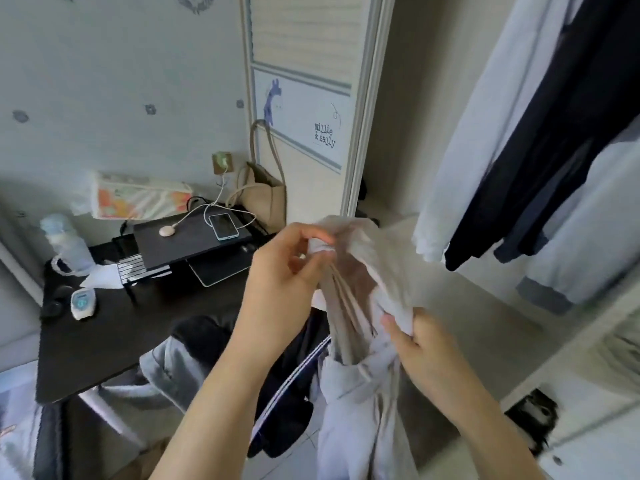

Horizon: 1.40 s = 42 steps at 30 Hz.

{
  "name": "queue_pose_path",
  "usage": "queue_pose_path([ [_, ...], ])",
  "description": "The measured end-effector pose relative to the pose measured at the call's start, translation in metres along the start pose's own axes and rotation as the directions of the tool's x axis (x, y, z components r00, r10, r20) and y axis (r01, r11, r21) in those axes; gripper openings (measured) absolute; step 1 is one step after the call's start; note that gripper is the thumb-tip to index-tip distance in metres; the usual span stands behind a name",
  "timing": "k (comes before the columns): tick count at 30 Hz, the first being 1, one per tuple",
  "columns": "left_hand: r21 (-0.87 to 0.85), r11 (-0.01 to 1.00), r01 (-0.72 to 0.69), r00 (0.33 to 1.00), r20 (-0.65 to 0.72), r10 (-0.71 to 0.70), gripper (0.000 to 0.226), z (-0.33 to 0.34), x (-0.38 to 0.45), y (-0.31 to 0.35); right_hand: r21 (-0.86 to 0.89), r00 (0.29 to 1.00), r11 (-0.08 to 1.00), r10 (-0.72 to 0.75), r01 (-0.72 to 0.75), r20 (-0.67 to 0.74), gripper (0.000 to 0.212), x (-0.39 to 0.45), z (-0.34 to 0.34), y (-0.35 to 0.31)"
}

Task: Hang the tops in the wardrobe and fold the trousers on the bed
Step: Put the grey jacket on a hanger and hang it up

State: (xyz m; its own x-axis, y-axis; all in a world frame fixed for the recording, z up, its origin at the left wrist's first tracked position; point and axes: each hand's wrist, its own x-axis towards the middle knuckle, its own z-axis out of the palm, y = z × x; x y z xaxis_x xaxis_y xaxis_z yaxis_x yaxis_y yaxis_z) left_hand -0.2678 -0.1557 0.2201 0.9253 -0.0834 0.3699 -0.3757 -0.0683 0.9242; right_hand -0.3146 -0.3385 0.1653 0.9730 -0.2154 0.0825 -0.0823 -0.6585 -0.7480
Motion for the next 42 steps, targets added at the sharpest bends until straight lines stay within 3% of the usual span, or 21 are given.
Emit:
queue_pose_path([
  [2, 0.005, 0.999, 0.04, 0.994, -0.105, -0.039, 0.021, -0.013, 0.011, -0.016, 0.058, 0.99, 0.991, 0.127, -0.123, -0.06, 0.032, 0.005, -0.017, 0.013],
  [5, 0.045, 0.991, 0.126, 0.973, -0.202, -0.115, 0.027, -0.025, 0.026, -0.042, 0.359, 0.942, 0.882, 0.336, -0.306, -0.022, 0.026, 0.011, -0.029, 0.014],
  [8, -0.064, 0.945, 0.322, 0.935, -0.133, -0.327, 0.034, -0.023, 0.036, -0.066, 0.517, 0.941, 0.793, 0.327, -0.321, 0.083, 0.014, 0.011, -0.037, 0.001],
  [10, -0.042, 0.933, 0.357, 0.93, -0.076, -0.36, 0.038, -0.021, 0.04, -0.077, 0.351, 0.971, 0.909, 0.173, -0.223, 0.167, 0.04, 0.006, -0.04, -0.006],
  [12, -0.021, 0.935, 0.353, 0.934, -0.047, -0.354, 0.037, -0.019, 0.044, -0.079, -0.035, 0.952, 0.994, 0.11, -0.104, 0.284, 0.075, 0.0, -0.035, -0.011],
  [13, -0.016, 0.935, 0.353, 0.934, -0.047, -0.354, 0.035, -0.019, 0.047, -0.077, -0.27, 0.947, 0.962, 0.123, -0.041, 0.296, 0.08, -0.001, -0.028, -0.009],
  [15, 0.003, 0.943, 0.332, 0.943, -0.008, -0.332, 0.027, -0.018, 0.052, -0.071, -0.604, 0.978, 0.796, 0.088, 0.043, 0.187, 0.056, 0.003, -0.013, 0.007],
  [17, 0.102, 0.956, 0.274, 0.954, 0.094, -0.284, 0.019, -0.015, 0.051, -0.066, -0.661, 0.999, 0.75, 0.04, -0.031, -0.001, 0.011, 0.011, -0.007, 0.014],
  [18, 0.212, 0.949, 0.232, 0.951, 0.158, -0.268, 0.028, -0.014, 0.048, -0.067, -0.631, 0.996, 0.772, 0.035, -0.077, -0.08, 0.003, 0.014, -0.007, 0.015],
  [20, 0.469, 0.873, 0.133, 0.915, 0.28, -0.29, 0.063, -0.009, 0.04, -0.072, -0.557, 0.985, 0.821, 0.034, -0.124, -0.17, 0.015, 0.019, -0.013, 0.013],
  [23, 0.75, 0.66, -0.031, 0.796, 0.418, -0.438, 0.101, 0.002, 0.024, -0.085, -0.268, 0.979, 0.96, 0.02, -0.075, -0.201, 0.022, 0.024, -0.022, -0.003],
  [25, 0.822, 0.557, -0.117, 0.699, 0.466, -0.542, 0.09, 0.017, 0.01, -0.092, -0.031, 0.988, 0.995, 0.091, -0.096, -0.121, 0.017, 0.027, -0.021, -0.017],
  [26, 0.827, 0.553, -0.107, 0.685, 0.464, -0.562, 0.077, 0.027, 0.004, -0.096, 0.082, 0.987, 0.989, 0.128, -0.12, -0.095, 0.013, 0.028, -0.017, -0.023],
  [28, 0.804, 0.594, -0.001, 0.711, 0.418, -0.565, 0.049, 0.046, -0.005, -0.109, 0.248, 0.982, 0.958, 0.17, -0.146, -0.078, 0.008, 0.029, -0.009, -0.032],
  [30, 0.754, 0.646, 0.123, 0.732, 0.371, -0.572, 0.032, 0.055, -0.008, -0.122, 0.268, 0.982, 0.957, 0.147, -0.111, -0.117, 0.012, 0.029, -0.007, -0.036],
  [33, 0.569, 0.757, 0.32, 0.731, 0.36, -0.58, 0.03, 0.048, 0.006, -0.137, 0.068, 0.979, 0.997, -0.007, 0.021, -0.204, 0.017, 0.028, -0.024, -0.032],
  [35, 0.515, 0.787, 0.34, 0.729, 0.385, -0.567, 0.03, 0.034, 0.021, -0.14, -0.109, 0.988, 0.992, -0.079, 0.065, -0.13, 0.018, 0.025, -0.035, -0.022],
  [37, 0.471, 0.815, 0.337, 0.728, 0.42, -0.543, 0.023, 0.021, 0.035, -0.137, -0.25, 0.997, 0.966, -0.071, 0.07, 0.005, 0.035, 0.02, -0.041, -0.014],
  [39, 0.369, 0.852, 0.371, 0.724, 0.459, -0.515, 0.038, 0.013, 0.046, -0.125, -0.431, 0.994, 0.901, 0.013, 0.037, 0.112, 0.056, 0.019, -0.042, -0.009],
  [41, 0.283, 0.868, 0.408, 0.716, 0.491, -0.496, 0.045, 0.008, 0.054, -0.114, -0.638, 0.984, 0.77, 0.118, -0.004, 0.137, 0.056, 0.02, -0.042, -0.003],
  [42, 0.286, 0.881, 0.377, 0.719, 0.509, -0.473, 0.029, 0.006, 0.057, -0.111, -0.712, 0.986, 0.701, 0.135, -0.025, 0.098, 0.049, 0.022, -0.041, 0.001],
])
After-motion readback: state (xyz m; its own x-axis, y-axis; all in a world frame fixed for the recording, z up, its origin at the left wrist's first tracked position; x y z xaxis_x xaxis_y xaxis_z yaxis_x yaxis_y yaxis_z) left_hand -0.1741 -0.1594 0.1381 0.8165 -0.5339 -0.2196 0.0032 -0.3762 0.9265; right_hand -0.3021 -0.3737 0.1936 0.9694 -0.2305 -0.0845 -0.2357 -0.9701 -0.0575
